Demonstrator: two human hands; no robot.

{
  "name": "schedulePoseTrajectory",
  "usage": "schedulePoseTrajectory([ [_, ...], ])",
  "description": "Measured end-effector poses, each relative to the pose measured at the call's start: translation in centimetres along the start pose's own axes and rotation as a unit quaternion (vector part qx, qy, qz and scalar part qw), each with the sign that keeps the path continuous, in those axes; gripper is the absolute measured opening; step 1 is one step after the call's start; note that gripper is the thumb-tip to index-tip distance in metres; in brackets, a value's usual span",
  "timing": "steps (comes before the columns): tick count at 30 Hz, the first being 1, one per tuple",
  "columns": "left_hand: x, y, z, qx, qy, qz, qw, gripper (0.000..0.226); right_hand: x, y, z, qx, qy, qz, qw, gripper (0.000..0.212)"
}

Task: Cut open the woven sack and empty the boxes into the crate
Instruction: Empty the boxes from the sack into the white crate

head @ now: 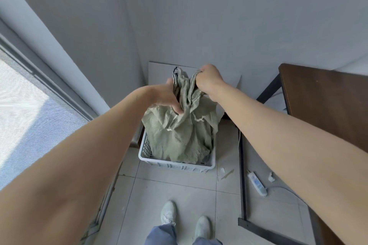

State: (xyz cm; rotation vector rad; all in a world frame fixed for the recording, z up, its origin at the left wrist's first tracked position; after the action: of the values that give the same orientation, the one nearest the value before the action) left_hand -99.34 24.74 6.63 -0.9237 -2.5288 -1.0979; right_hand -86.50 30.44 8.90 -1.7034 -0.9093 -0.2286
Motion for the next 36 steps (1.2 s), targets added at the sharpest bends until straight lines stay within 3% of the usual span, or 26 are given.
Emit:
schedulePoseTrajectory([
  [1,-0.3,0.1,-0.2,-0.013,-0.003,0.023,1.000,0.097,-0.2,-0.5,-0.1,0.012,-0.003,0.026,1.000,0.029],
  [2,-0.5,0.2,-0.2,-0.029,0.030,0.039,0.998,0.083,-0.3,-1.0,-0.3,0.021,-0.009,0.047,0.999,0.022],
  [5,0.0,0.9,-0.7,-0.060,0.199,0.037,0.977,0.014,0.4,-1.8,-0.9,0.044,-0.021,0.071,0.996,0.015],
  [7,0.5,1.1,-1.2,-0.072,0.270,0.021,0.960,0.010,1.2,-1.4,-1.1,0.043,-0.029,0.058,0.997,0.014],
  [8,0.7,1.3,-1.4,-0.081,0.284,0.001,0.956,0.013,1.5,-1.0,-1.0,0.030,-0.048,0.054,0.997,0.031],
  [10,0.7,2.0,-2.0,-0.105,0.310,-0.033,0.944,0.020,1.7,-0.2,-1.0,-0.001,-0.105,0.057,0.993,0.089],
  [12,0.5,3.2,-2.7,-0.127,0.341,-0.027,0.931,0.023,1.6,0.1,-1.2,-0.025,-0.148,0.079,0.985,0.116],
  [13,0.4,3.9,-2.9,-0.144,0.351,-0.025,0.925,0.023,1.7,0.2,-1.4,-0.036,-0.164,0.085,0.982,0.113],
  [17,1.0,6.3,-4.0,-0.220,0.377,-0.023,0.899,0.023,2.1,0.6,-2.1,-0.062,-0.175,0.071,0.980,0.056],
  [20,1.1,6.8,-4.3,-0.229,0.370,-0.025,0.900,0.045,2.0,0.5,-1.9,-0.033,-0.090,0.094,0.991,0.033],
  [22,1.2,6.2,-3.8,-0.172,0.328,-0.018,0.929,0.059,2.2,0.1,-1.4,-0.011,0.000,0.090,0.996,0.025],
  [24,1.2,4.9,-3.0,-0.063,0.266,0.028,0.962,0.063,2.5,-0.4,-1.2,0.000,0.047,0.116,0.992,0.021],
  [26,0.8,3.3,-2.0,0.027,0.192,0.020,0.981,0.057,2.5,-1.1,-1.6,0.013,0.047,0.153,0.987,0.016],
  [28,0.2,2.2,-1.2,0.017,0.158,-0.077,0.984,0.039,2.2,-2.0,-2.1,0.041,0.025,0.198,0.979,0.008],
  [30,0.2,1.8,-1.0,-0.041,0.211,-0.123,0.969,0.021,2.0,-3.1,-2.6,0.069,-0.007,0.238,0.969,0.007],
  [33,1.8,2.3,-1.5,-0.096,0.335,-0.179,0.920,0.025,2.6,-4.6,-2.5,0.110,0.007,0.248,0.962,0.006],
  [36,3.6,3.8,-2.6,-0.191,0.398,-0.258,0.859,0.034,3.4,-5.3,-2.1,0.154,0.051,0.247,0.955,0.013],
])
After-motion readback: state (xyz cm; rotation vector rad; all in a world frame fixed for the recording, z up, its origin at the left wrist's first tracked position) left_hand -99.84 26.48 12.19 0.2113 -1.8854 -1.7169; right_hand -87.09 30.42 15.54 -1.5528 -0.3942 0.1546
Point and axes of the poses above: each hand's wrist, its own z-axis towards the middle knuckle, its own x-axis out of the back of the hand, y = z × x, the point moved 1 cm from there along z, towards the middle knuckle, and after that the axes turned 8 degrees about -y, right-handed, at the moved point
